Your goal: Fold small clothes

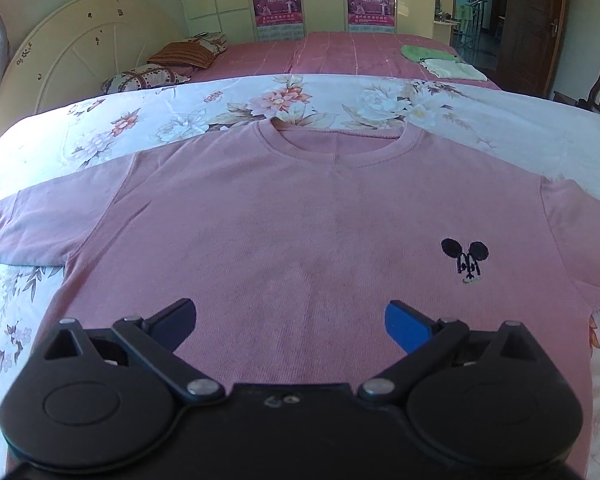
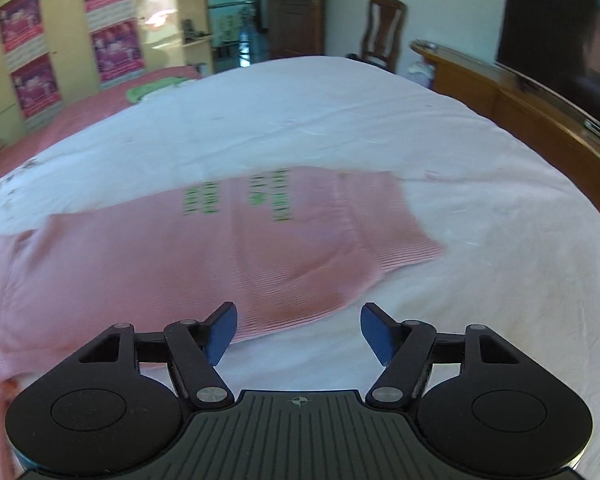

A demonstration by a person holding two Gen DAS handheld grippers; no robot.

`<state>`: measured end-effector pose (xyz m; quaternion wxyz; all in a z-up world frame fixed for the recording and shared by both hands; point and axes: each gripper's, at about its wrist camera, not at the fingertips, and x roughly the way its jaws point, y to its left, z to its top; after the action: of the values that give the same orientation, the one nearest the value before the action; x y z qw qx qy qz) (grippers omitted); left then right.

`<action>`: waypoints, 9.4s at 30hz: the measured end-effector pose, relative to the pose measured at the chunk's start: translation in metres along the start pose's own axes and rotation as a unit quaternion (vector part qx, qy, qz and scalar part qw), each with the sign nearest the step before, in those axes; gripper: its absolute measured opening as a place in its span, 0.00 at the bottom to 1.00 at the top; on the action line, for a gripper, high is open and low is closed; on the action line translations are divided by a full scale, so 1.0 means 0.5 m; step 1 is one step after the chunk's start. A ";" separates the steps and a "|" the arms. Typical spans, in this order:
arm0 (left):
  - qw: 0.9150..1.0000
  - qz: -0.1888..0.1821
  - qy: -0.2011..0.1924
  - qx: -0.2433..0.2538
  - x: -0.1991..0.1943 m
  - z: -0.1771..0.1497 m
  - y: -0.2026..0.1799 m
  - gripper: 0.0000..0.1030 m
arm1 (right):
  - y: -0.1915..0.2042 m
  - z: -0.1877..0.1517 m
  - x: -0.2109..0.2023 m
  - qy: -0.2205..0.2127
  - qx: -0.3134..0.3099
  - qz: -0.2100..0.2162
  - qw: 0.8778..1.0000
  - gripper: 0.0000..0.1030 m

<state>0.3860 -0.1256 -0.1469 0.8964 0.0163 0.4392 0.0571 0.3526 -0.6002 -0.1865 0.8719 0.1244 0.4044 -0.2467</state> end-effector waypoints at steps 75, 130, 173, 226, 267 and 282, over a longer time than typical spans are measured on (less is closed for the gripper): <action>0.955 -0.271 0.038 -0.114 0.218 0.077 -0.009 0.10 | 0.414 -0.169 -0.096 -0.028 -0.131 0.145 0.980 0.61; 0.986 -0.148 -0.039 -0.058 0.232 0.123 0.165 0.45 | 0.548 -0.005 0.060 0.009 -0.089 0.197 0.976 0.50; 0.997 -0.061 -0.019 -0.034 0.134 0.057 0.201 0.78 | 0.560 -0.148 -0.091 -0.019 -0.240 0.214 0.947 0.17; 0.915 0.058 -0.090 -0.388 0.250 0.002 1.098 0.15 | 1.306 -0.423 -0.248 -0.006 -0.330 0.352 0.876 0.65; 0.973 -0.159 -0.092 0.137 0.150 -0.005 0.313 0.66 | 0.887 -0.254 -0.196 -0.012 -0.178 0.299 0.937 0.65; 0.993 -0.039 -0.050 -0.101 0.187 0.029 0.616 0.52 | 1.107 -0.351 -0.229 -0.005 -0.286 0.365 0.886 0.65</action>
<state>0.4271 0.1916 -0.1868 0.9159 -0.0884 0.3860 0.0656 0.4701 -0.0205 -0.2019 0.8999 0.0069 0.3795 0.2148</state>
